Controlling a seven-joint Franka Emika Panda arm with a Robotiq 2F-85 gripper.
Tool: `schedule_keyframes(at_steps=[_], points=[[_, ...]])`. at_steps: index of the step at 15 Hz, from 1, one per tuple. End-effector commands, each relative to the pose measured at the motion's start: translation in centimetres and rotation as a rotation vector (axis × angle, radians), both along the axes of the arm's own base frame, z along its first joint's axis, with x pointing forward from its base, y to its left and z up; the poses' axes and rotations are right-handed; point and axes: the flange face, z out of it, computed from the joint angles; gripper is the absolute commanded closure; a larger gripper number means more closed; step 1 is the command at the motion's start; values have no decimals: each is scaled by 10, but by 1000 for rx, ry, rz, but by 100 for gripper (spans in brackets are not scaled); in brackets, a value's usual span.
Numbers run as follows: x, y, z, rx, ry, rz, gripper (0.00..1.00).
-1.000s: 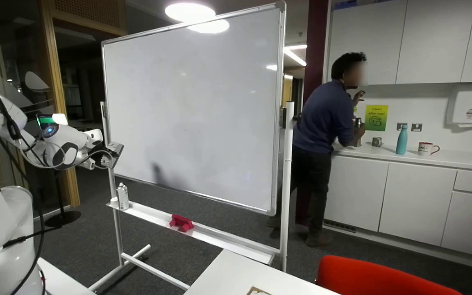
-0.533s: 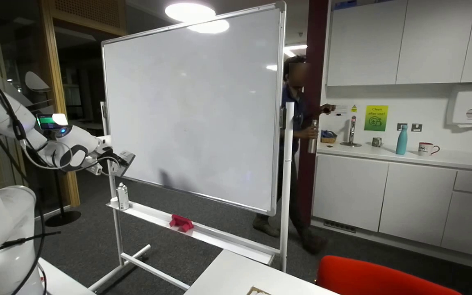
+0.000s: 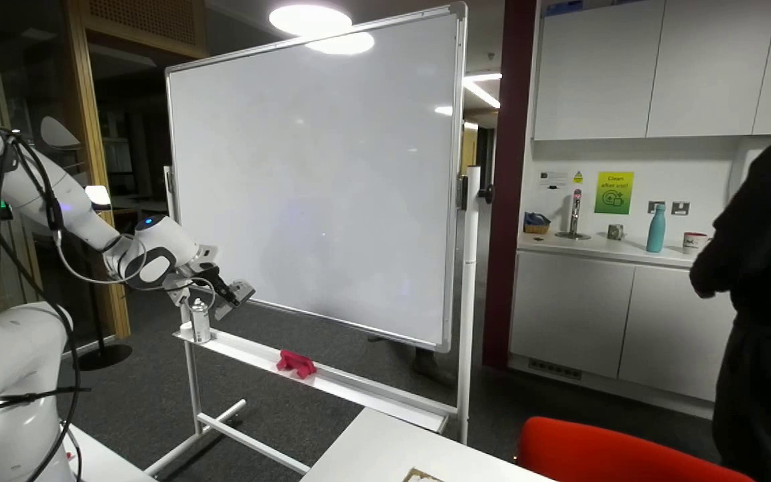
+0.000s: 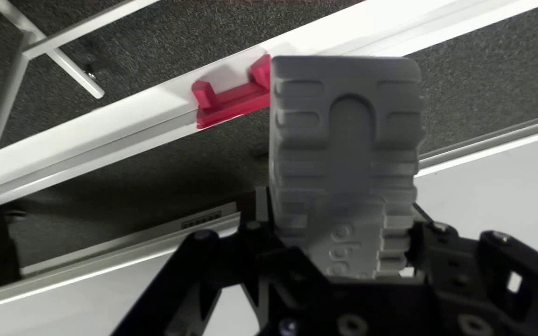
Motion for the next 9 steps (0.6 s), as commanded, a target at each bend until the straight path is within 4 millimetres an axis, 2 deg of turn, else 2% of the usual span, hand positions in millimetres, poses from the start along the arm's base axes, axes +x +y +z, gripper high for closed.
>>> schedule_keyframes(at_steps=[1,5,7,8,9], points=[[-2,-43,-1,96,-24,-148,65],[-5,-89,-7,210,-45,-315,65],[-4,-96,-5,241,-68,-351,65],[-3,-91,-2,209,-85,-311,65],[-3,-95,-4,220,-50,-328,40]])
